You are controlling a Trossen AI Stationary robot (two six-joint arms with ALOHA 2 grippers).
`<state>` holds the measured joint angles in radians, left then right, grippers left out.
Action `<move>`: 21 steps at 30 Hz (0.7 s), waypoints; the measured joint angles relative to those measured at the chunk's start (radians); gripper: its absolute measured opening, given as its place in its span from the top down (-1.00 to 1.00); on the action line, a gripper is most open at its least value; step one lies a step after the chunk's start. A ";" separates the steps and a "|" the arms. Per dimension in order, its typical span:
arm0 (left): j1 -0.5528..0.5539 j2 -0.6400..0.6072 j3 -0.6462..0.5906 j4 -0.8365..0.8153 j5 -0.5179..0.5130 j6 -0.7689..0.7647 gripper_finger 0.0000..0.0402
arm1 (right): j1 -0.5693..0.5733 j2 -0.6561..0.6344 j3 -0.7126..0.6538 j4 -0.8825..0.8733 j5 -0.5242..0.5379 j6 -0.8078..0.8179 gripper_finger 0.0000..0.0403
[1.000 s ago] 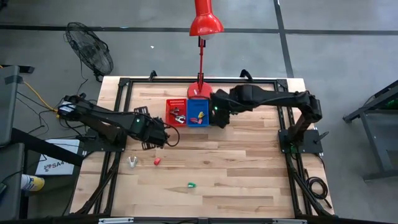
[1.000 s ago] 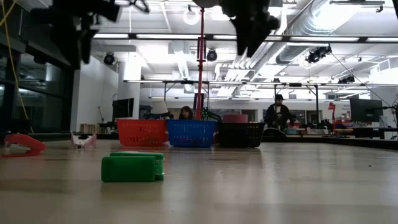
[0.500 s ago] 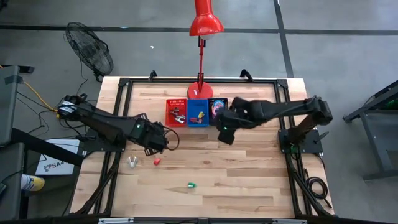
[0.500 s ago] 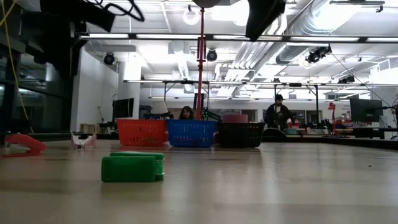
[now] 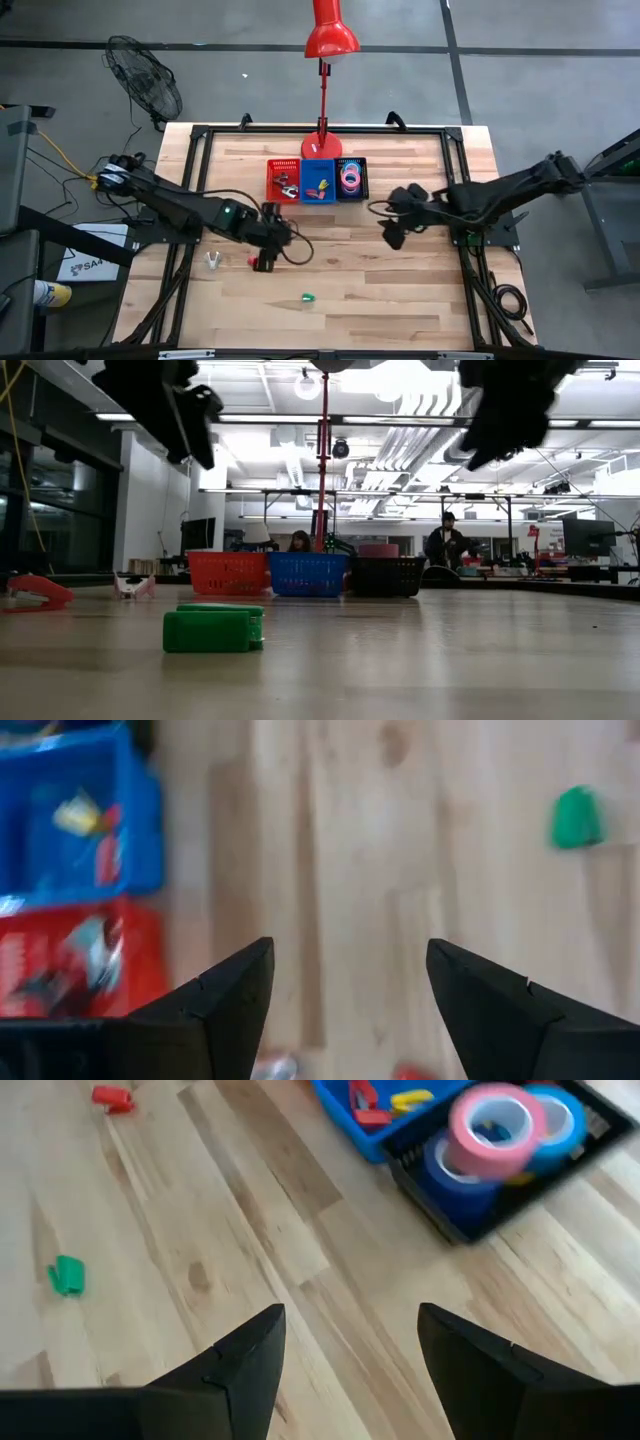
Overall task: Pick and place Stapler, Stapler remover, tape
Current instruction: Put the green stapler into the blue basket
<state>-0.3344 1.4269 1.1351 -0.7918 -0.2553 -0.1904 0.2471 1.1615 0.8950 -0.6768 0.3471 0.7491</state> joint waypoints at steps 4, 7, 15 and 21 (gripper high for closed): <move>0.000 0.063 0.000 0.093 0.076 0.030 -0.28 | 0.049 -0.123 -0.123 0.008 0.055 0.086 -0.09; 0.000 0.124 0.000 0.131 0.140 0.032 -0.28 | 0.095 -0.211 -0.210 0.048 0.087 0.115 -0.09; 0.000 0.240 0.000 0.275 0.308 0.026 -0.28 | 0.208 -0.387 -0.490 0.464 0.205 0.099 -0.09; -0.008 0.247 0.000 0.339 0.319 -0.001 -0.28 | 0.202 -0.495 -0.651 0.747 0.240 0.040 -0.09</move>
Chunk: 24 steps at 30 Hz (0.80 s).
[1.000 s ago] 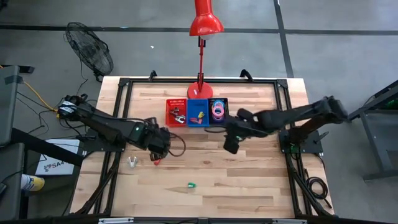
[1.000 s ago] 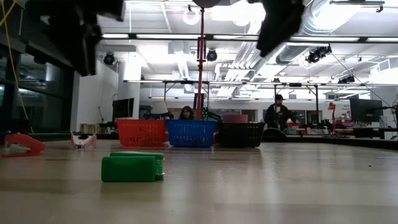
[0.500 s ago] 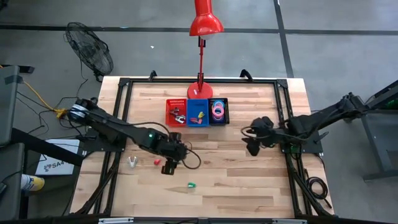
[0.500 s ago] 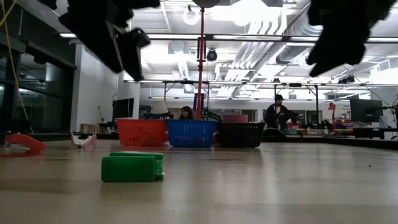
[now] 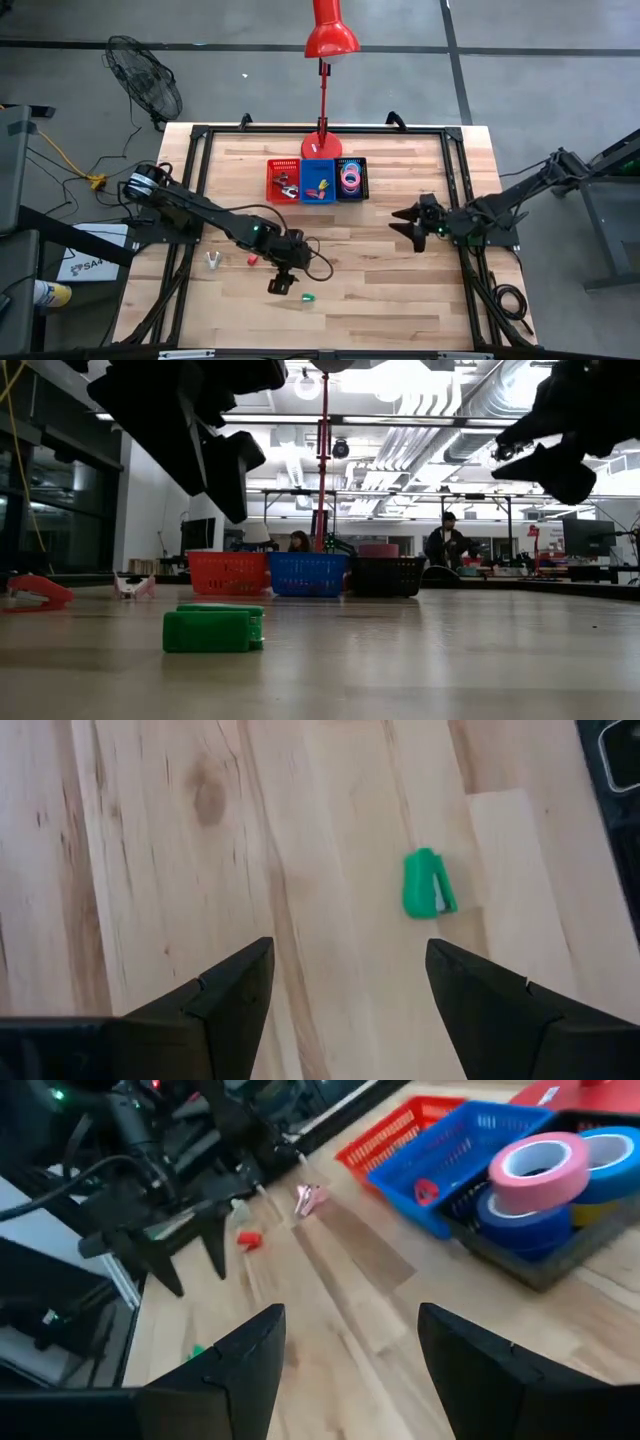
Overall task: Pick and place Stapler, Stapler remover, tape
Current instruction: Put the green stapler into the blue basket
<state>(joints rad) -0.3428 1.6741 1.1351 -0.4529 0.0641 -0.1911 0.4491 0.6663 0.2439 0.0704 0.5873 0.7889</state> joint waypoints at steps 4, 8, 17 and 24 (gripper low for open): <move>0.000 0.000 0.000 0.001 0.001 -0.007 -0.28 | -0.058 -0.121 -0.052 -0.021 -0.026 -0.031 -0.09; 0.000 0.000 0.001 0.004 -0.001 -0.008 -0.28 | -0.125 -0.278 -0.089 -0.079 -0.074 -0.070 -0.09; 0.000 0.000 0.001 0.009 -0.004 -0.008 -0.28 | -0.239 -0.522 -0.126 -0.213 -0.138 -0.150 -0.09; 0.002 0.000 0.001 0.009 -0.005 0.001 -0.28 | -0.297 -0.551 -0.162 -0.227 -0.253 -0.135 -0.09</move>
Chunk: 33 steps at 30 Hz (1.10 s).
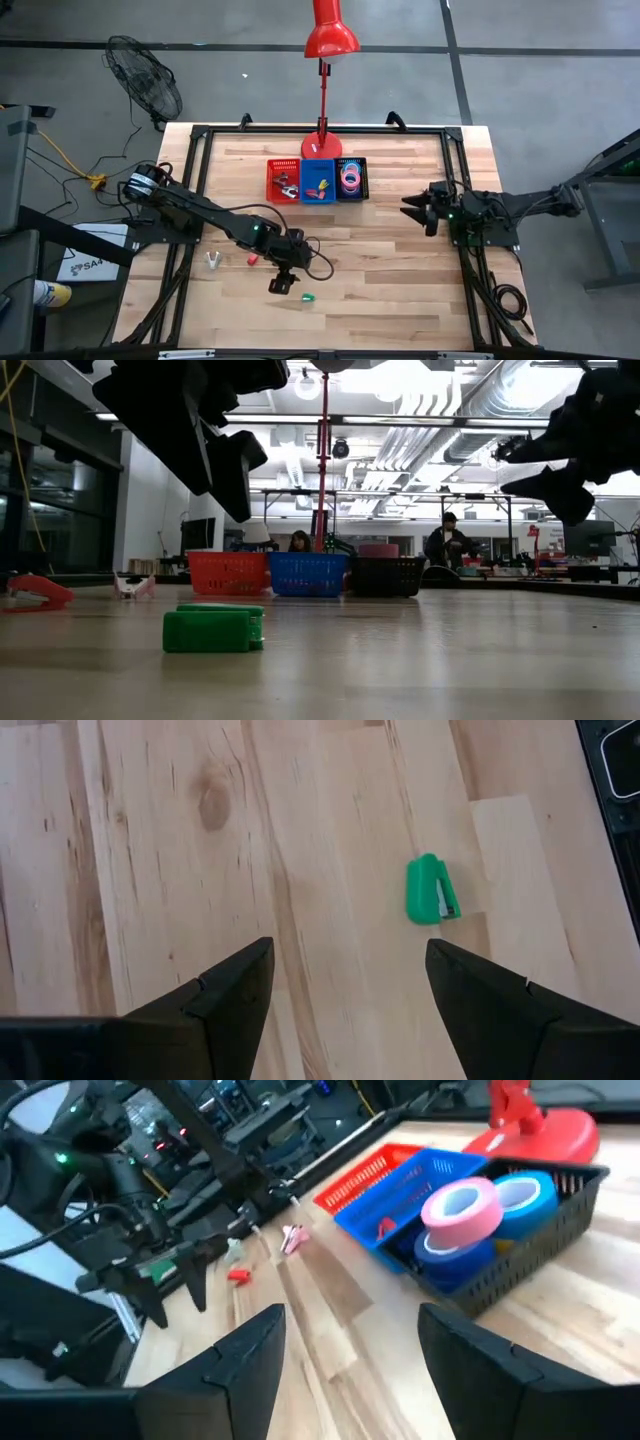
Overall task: Pick and place Stapler, Stapler remover, tape
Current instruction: Put the green stapler into the blue basket
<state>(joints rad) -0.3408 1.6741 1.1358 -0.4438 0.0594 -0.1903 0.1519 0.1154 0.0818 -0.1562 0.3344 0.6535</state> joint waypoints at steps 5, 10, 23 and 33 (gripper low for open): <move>0.000 0.000 0.000 0.000 -0.017 0.002 -0.28 | -0.010 0.000 0.000 0.003 0.089 0.094 -0.09; 0.000 0.000 0.000 0.000 -0.018 0.000 -0.28 | -0.010 0.002 0.000 0.089 0.077 0.046 -0.09; 0.000 0.000 0.000 -0.001 -0.019 0.002 -0.28 | -0.161 0.000 0.001 0.197 -0.337 -0.234 -0.09; 0.000 0.000 0.000 -0.002 -0.019 0.002 -0.28 | -0.226 0.003 -0.071 0.355 -0.362 -0.284 -0.09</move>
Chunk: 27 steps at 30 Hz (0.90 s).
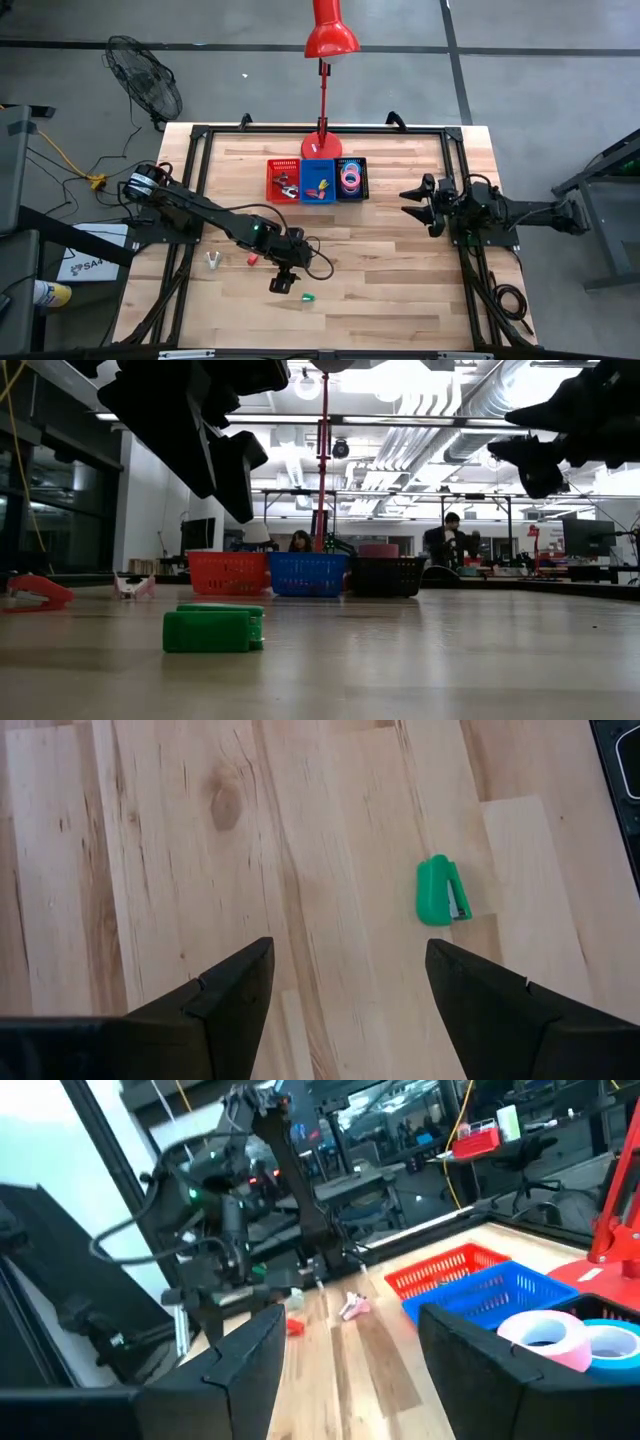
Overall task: Pick and place Stapler, Stapler remover, tape
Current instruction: Put the green stapler into the blue basket
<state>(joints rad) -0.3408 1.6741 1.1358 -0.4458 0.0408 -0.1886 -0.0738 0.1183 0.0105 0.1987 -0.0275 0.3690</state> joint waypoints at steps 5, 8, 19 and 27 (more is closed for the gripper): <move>0.000 0.000 0.000 -0.001 0.000 0.000 -0.28 | 0.000 -0.003 0.000 -0.026 0.053 -0.041 -0.09; 0.000 0.000 0.000 -0.001 0.000 0.000 -0.28 | 0.000 -0.003 -0.001 -0.110 0.090 -0.045 -0.09; 0.000 0.000 0.000 -0.002 -0.007 0.038 -0.28 | 0.000 -0.001 -0.001 -0.173 0.022 -0.063 -0.09; -0.001 0.000 0.000 -0.002 0.049 0.132 -0.28 | 0.000 -0.001 -0.001 -0.174 0.022 -0.006 -0.09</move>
<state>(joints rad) -0.3414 1.6741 1.1358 -0.4480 0.0898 -0.0571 -0.0734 0.1177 0.0097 0.0247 -0.0055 0.3634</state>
